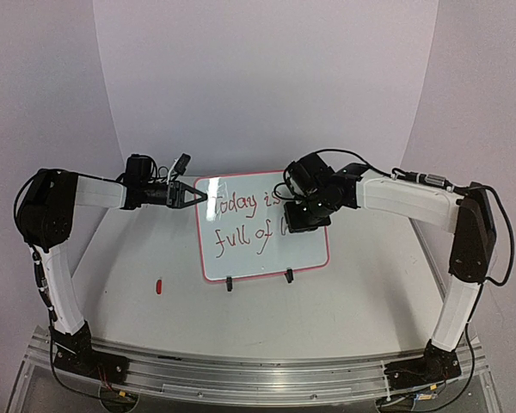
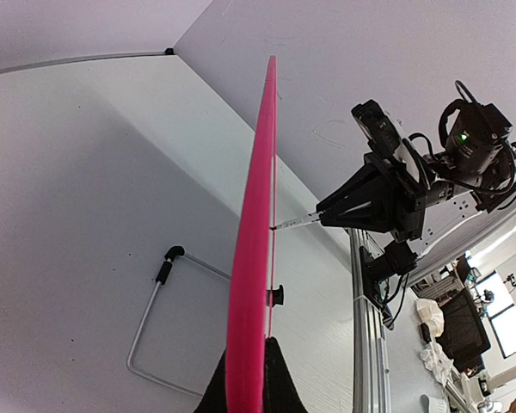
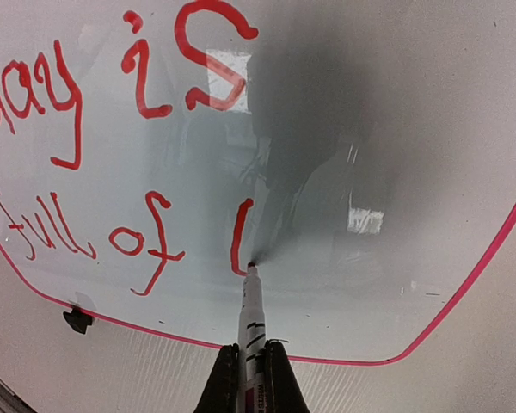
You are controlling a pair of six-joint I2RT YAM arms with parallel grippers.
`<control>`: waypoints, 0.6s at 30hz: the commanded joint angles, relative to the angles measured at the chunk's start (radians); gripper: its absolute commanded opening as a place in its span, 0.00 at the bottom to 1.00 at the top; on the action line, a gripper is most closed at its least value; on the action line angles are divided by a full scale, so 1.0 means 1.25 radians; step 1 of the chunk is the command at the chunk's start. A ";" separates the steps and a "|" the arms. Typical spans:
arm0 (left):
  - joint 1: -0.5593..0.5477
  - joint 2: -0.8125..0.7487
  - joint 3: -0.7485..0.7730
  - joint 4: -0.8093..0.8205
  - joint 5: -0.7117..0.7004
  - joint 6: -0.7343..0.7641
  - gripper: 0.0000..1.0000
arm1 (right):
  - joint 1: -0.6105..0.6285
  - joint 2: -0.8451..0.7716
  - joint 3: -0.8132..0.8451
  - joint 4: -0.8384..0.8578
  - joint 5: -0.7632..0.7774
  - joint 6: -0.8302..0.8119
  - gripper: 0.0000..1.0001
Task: Write a sentence on the whiteboard
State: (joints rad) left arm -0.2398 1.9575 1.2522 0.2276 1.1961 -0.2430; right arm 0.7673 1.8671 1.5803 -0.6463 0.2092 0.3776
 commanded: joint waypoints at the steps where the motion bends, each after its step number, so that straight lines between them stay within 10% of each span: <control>1: -0.011 0.021 -0.012 -0.007 -0.110 0.088 0.00 | -0.005 -0.039 0.032 0.023 0.009 -0.009 0.00; 18: -0.012 0.028 -0.007 -0.010 -0.109 0.087 0.00 | -0.005 -0.077 0.016 0.026 0.005 -0.017 0.00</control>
State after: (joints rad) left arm -0.2398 1.9575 1.2522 0.2276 1.1973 -0.2424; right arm 0.7662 1.8047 1.5818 -0.6344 0.2019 0.3641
